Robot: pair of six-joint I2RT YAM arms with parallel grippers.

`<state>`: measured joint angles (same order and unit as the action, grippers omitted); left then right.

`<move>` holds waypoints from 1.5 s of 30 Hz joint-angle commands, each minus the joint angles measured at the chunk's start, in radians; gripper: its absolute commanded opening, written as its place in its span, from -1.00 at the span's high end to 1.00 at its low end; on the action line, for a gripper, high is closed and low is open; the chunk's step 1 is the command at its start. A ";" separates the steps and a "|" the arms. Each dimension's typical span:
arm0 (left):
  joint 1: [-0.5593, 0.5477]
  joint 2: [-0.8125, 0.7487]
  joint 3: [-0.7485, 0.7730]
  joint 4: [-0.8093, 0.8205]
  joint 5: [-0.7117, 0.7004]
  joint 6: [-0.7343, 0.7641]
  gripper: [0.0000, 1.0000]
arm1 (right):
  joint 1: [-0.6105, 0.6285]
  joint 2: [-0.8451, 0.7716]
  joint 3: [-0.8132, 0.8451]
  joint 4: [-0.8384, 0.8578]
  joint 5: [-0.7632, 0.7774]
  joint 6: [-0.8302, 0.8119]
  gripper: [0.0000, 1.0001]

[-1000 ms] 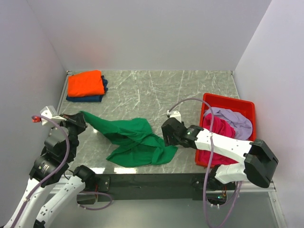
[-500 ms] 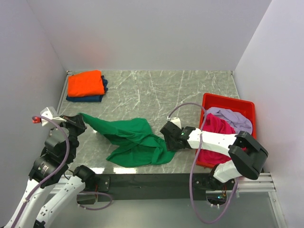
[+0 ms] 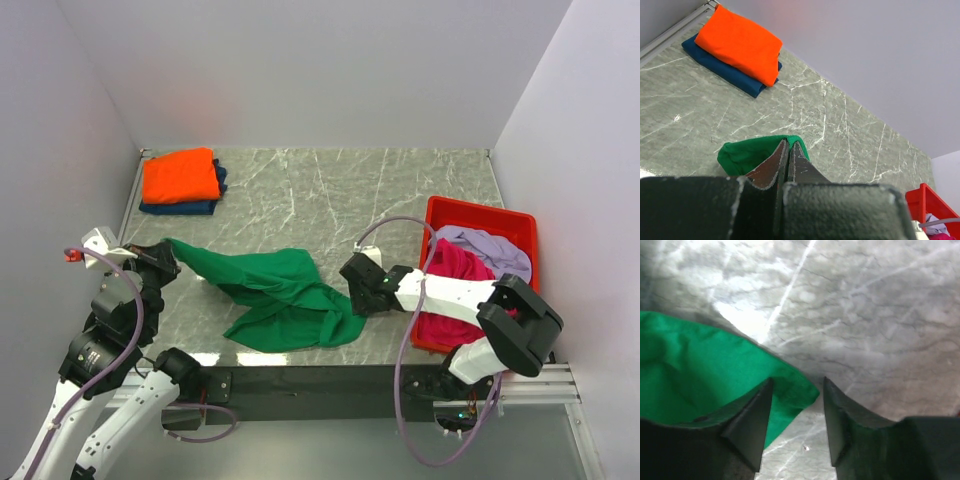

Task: Fold and stack the t-shirts
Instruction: Flatten the tshirt out

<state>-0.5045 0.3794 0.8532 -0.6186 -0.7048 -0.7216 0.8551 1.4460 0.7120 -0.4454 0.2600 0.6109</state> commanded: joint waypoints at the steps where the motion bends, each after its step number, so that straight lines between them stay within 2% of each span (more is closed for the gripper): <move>1: 0.004 -0.007 0.021 0.008 -0.010 0.016 0.99 | -0.011 0.034 -0.019 0.048 -0.019 -0.005 0.01; 2: 0.003 -0.007 0.021 0.008 -0.010 0.017 0.99 | -0.013 0.042 -0.017 0.044 -0.022 -0.003 0.07; 4: 0.004 -0.005 0.021 0.007 -0.010 0.016 0.99 | -0.013 0.045 -0.017 0.036 -0.025 -0.003 0.40; 5: 0.004 -0.004 0.021 0.007 -0.010 0.016 0.99 | -0.011 0.036 -0.017 0.034 -0.025 -0.002 0.68; 7: 0.003 -0.005 0.021 0.010 -0.009 0.017 0.99 | -0.011 0.024 -0.020 0.028 -0.016 0.001 0.94; 8: 0.004 -0.005 0.021 0.010 -0.007 0.019 0.99 | -0.011 0.010 -0.017 0.010 -0.008 0.003 1.00; 14: 0.004 0.044 0.036 0.033 0.040 0.059 0.99 | -0.034 -0.080 0.059 -0.100 0.082 -0.037 1.00; 21: 0.006 0.189 0.121 0.080 0.050 0.122 0.99 | -0.276 -0.240 0.256 -0.142 0.110 -0.207 1.00; 24: 0.006 0.251 0.179 0.111 0.057 0.148 0.99 | -0.364 -0.253 0.422 -0.170 0.119 -0.286 1.00; 33: 0.007 0.407 0.587 0.106 0.163 0.267 0.99 | -0.389 -0.274 0.852 -0.311 0.134 -0.411 1.00; 36: 0.007 0.411 0.684 0.089 0.223 0.286 0.99 | -0.389 -0.318 0.906 -0.351 0.102 -0.436 1.00; 42: 0.007 0.349 0.788 0.007 0.309 0.281 0.99 | -0.389 -0.512 0.915 -0.377 0.009 -0.454 1.00; 45: 0.006 0.323 0.865 -0.027 0.356 0.278 0.99 | -0.387 -0.599 0.973 -0.417 -0.036 -0.448 1.00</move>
<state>-0.5026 0.7231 1.6444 -0.6254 -0.4198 -0.4633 0.4706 0.9195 1.6005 -0.8246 0.2745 0.1844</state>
